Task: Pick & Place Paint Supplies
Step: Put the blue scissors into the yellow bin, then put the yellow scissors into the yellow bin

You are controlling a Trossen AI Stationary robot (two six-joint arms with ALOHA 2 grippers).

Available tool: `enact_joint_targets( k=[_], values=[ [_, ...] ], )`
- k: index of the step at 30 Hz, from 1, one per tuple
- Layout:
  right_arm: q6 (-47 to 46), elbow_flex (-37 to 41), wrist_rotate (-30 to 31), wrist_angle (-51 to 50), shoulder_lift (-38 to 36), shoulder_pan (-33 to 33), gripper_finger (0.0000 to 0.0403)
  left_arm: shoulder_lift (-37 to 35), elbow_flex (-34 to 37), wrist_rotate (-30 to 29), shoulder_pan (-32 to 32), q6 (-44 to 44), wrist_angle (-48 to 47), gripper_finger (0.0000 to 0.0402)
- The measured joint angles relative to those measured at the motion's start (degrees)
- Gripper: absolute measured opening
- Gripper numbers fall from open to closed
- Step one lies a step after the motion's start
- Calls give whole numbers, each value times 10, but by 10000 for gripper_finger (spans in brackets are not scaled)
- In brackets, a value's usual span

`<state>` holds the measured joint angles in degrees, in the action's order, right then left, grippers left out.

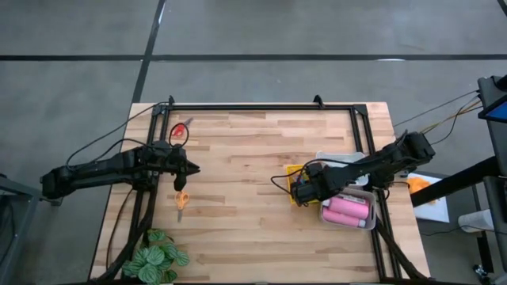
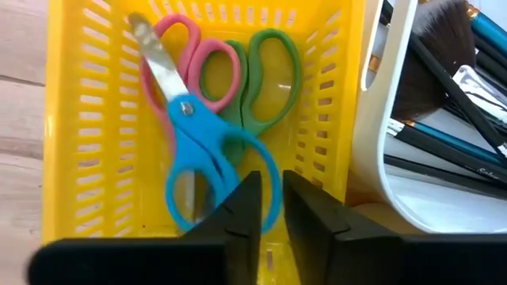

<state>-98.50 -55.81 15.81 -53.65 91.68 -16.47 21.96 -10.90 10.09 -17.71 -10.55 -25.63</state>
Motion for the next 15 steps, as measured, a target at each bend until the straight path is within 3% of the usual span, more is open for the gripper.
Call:
enact_joint_targets(
  k=[6, 15],
  values=[
    [-8, 0, 0, 2, 0, 0, 101, 0, 0, 0, 0, 0, 0, 72],
    [5, -6, 7, 6, -5, 1, 107, 0, 0, 0, 0, 0, 0, 72]
  ],
)
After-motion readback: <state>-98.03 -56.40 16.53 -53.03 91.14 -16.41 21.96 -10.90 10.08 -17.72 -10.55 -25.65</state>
